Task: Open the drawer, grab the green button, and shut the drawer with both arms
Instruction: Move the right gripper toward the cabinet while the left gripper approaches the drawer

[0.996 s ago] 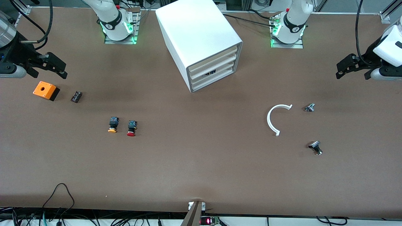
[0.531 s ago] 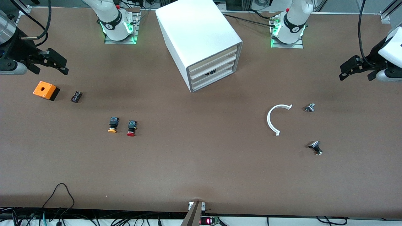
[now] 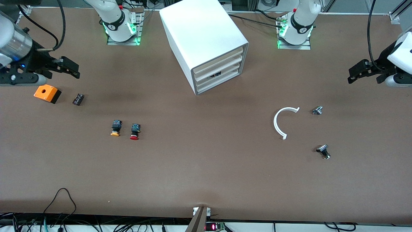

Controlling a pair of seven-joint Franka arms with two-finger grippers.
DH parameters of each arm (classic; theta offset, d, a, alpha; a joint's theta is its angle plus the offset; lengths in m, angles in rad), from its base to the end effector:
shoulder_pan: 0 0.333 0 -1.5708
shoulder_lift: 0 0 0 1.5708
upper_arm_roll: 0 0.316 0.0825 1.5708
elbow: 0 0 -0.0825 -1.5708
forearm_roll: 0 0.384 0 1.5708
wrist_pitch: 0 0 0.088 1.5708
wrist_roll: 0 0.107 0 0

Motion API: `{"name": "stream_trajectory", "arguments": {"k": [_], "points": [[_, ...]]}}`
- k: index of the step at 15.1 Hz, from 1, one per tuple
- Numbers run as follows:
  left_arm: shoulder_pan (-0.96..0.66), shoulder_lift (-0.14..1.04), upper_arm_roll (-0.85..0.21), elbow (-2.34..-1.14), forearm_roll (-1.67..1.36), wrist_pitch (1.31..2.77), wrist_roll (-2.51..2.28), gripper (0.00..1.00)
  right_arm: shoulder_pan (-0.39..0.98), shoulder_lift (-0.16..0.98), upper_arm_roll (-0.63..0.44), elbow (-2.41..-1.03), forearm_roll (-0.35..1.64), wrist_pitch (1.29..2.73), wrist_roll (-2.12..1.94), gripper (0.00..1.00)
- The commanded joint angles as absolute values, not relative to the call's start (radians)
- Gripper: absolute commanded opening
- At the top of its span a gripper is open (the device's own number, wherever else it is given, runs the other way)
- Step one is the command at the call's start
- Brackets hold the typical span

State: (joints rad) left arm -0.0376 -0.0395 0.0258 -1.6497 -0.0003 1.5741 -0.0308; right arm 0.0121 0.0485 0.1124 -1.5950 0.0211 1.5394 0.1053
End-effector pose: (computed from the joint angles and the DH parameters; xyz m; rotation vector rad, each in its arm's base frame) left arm 0.5410 -0.0061 0.6092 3.1404 0.0298 -0.0567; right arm 0.5586 0.0708 0.5837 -3.1226 -0.0295 0.1659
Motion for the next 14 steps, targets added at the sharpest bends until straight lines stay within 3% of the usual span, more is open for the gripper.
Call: {"name": "stream_trajectory", "arguments": {"k": [1,7,11,14], "points": [[-0.038,-0.058,-0.032,-1.618,0.0,1.523,-0.038,1.0,0.032,0.118,0.11,-1.582,0.063,1.554,0.158,1.0],[-0.043,0.003,-0.067,-1.556,-0.011,1.566,-0.048,1.0,0.069,0.201,0.109,-1.578,0.069,1.62,0.178,1.0],[0.02,-0.003,-0.049,-1.516,-0.012,1.453,-0.023,1.0,0.113,0.233,0.109,-1.58,0.069,1.64,0.262,1.0],[0.018,0.011,-0.055,-1.516,-0.012,1.45,-0.018,1.0,0.155,0.262,0.11,-1.582,0.067,1.664,0.331,1.0]]}}
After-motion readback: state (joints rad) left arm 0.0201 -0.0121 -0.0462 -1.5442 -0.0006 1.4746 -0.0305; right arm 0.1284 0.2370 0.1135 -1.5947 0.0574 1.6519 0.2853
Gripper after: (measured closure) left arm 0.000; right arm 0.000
